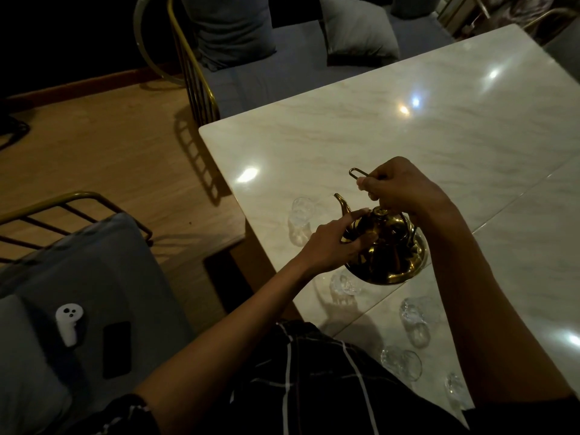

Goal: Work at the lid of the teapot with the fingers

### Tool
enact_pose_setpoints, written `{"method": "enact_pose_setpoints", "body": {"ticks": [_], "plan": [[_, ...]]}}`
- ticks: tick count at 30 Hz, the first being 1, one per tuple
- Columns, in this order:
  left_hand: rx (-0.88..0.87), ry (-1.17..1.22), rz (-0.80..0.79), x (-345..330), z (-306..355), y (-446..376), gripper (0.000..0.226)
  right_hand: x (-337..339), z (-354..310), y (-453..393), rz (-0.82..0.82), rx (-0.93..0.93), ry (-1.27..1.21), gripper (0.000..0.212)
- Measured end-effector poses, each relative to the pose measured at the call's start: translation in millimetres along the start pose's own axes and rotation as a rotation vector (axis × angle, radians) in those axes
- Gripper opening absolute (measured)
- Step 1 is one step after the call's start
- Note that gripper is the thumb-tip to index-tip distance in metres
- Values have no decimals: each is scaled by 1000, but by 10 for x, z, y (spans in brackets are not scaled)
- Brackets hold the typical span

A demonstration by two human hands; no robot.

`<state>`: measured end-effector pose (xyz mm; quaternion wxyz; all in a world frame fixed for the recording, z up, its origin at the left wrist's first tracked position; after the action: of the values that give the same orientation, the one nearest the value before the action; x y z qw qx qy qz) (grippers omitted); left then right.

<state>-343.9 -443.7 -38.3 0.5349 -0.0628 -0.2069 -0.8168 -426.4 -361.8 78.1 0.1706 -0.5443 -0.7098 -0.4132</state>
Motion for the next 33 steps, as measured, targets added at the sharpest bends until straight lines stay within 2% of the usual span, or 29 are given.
{"method": "enact_pose_setpoints", "body": {"ticks": [27, 33], "plan": [[16, 4, -6, -21, -70, 18, 65, -36, 31, 15, 2, -11, -7, 33], [21, 6, -8, -9, -73, 41, 73, -66, 48, 22, 2, -16, -24, 31]]}}
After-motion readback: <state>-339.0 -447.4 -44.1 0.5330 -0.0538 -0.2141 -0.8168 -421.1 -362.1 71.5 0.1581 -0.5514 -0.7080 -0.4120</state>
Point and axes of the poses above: each hand's wrist, its own y-axis away from the middle knuckle, its own x-axis out of the back of the hand, z = x × y, the point moved 7 cm from there along -y, towards the middle knuckle, and after that the axes turned 8 degrees about -y, right-handed, at the moved point
